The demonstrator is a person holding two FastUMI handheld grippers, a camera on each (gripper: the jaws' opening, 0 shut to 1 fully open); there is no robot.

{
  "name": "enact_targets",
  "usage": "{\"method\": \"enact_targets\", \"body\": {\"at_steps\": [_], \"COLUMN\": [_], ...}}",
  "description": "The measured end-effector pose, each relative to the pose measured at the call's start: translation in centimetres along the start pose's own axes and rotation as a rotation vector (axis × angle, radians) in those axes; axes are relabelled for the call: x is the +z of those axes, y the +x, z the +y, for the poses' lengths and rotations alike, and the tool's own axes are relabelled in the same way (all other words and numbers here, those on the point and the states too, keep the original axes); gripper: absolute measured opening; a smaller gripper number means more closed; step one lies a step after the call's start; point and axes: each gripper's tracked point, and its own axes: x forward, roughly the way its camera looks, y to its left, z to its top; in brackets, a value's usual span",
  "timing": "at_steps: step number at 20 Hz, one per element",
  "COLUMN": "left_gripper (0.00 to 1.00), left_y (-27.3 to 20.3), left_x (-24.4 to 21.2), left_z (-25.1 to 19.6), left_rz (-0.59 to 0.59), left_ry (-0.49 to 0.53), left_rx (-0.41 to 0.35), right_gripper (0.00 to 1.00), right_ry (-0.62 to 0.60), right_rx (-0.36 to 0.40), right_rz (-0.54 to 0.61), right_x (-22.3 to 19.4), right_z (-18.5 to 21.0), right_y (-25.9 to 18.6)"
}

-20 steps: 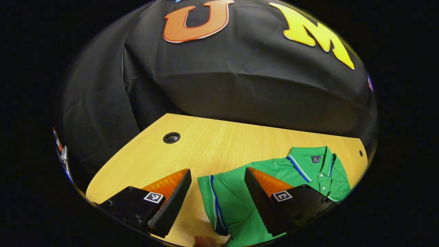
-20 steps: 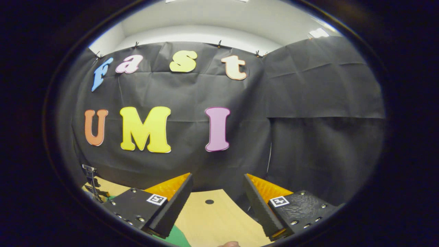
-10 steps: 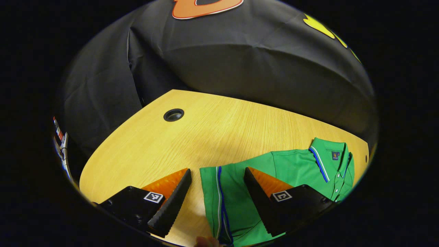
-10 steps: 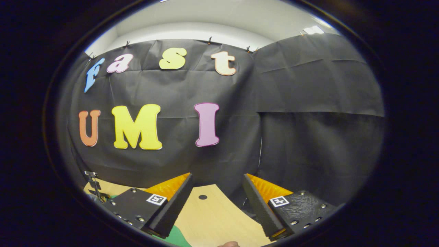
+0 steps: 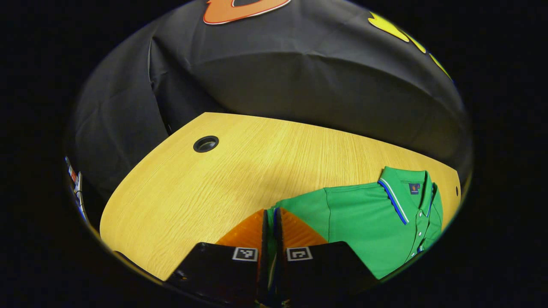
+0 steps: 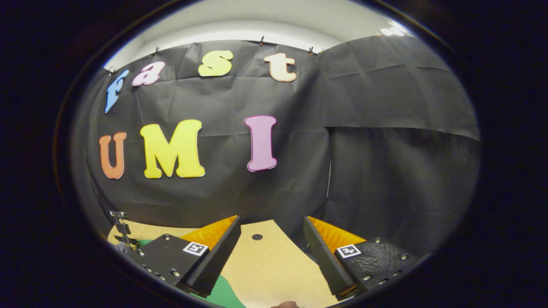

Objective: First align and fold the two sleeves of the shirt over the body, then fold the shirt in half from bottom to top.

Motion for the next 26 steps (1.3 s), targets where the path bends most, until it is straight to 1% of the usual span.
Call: {"method": "enact_targets", "body": {"at_steps": [1, 3, 4, 5, 6, 8, 9, 10, 12, 13, 14, 15, 17, 18, 20, 21, 26], "left_gripper": [0.03, 0.03, 0.04, 0.03, 0.03, 0.03, 0.03, 0.03, 0.03, 0.03, 0.03, 0.03, 0.03, 0.03, 0.03, 0.03, 0.03], "left_y": [-0.2, -0.4, -0.5, -0.7, -1.0, -1.6, -2.1, -2.4, -3.3, -3.8, -4.1, -4.6, -5.5, -5.9, -6.9, -7.5, -9.3], "left_x": [-0.2, -0.3, -0.1, 0.2, 0.4, 1.2, 1.5, 2.0, 2.5, 2.8, 2.8, 3.0, 3.0, 2.9, 2.5, 2.3, 0.7], "left_z": [-0.5, -0.5, -0.6, -0.6, -0.7, -0.8, -1.0, -1.2, -2.0, -2.3, -3.1, -3.9, -5.4, -6.1, -7.6, -8.5, -11.6], "left_rz": [0.007, 0.012, 0.011, 0.006, -0.002, -0.021, -0.028, -0.040, -0.060, -0.066, -0.074, -0.084, -0.102, -0.106, -0.112, -0.116, -0.114], "left_ry": [0.011, 0.046, 0.047, 0.040, 0.033, 0.034, 0.036, 0.040, 0.048, 0.050, 0.049, 0.051, 0.081, 0.099, 0.125, 0.134, 0.193], "left_rx": [-0.008, -0.014, -0.017, -0.019, -0.022, -0.033, -0.040, -0.043, -0.059, -0.067, -0.076, -0.088, -0.112, -0.122, -0.143, -0.156, -0.203], "right_gripper": [0.93, 0.93, 0.93, 0.90, 0.96, 0.96, 0.93, 0.93, 0.93, 0.96, 0.93, 0.96, 0.96, 0.93, 0.93, 0.90, 0.92], "right_ry": [-0.008, -0.019, -0.013, -0.006, 0.001, 0.021, 0.029, 0.032, 0.029, 0.029, 0.031, 0.034, 0.044, 0.050, 0.060, 0.062, 0.092], "right_rx": [0.001, 0.000, 0.002, 0.001, 0.000, 0.000, 0.002, 0.003, 0.009, 0.013, 0.017, 0.017, 0.022, 0.026, 0.030, 0.029, 0.035], "right_rz": [-0.002, -0.005, -0.003, -0.001, 0.000, -0.001, -0.003, -0.007, -0.013, -0.015, -0.017, -0.019, -0.019, -0.017, -0.020, -0.022, -0.026], "right_x": [0.0, 0.1, 0.1, 0.0, -0.1, 0.0, -0.2, -0.2, -0.3, -0.3, -0.2, -0.2, -0.3, -0.3, -0.3, -0.4, -0.1], "right_z": [0.0, 0.0, 0.0, -0.1, -0.3, -0.5, -0.4, -0.4, -0.3, -0.2, -0.2, -0.2, -0.3, -0.3, -0.4, -0.5, -1.2], "right_y": [-0.1, -0.2, -0.2, -0.3, -0.3, -0.3, -0.3, -0.2, -0.4, -0.5, -0.5, -0.5, -0.7, -0.8, -0.9, -0.9, -1.7]}}
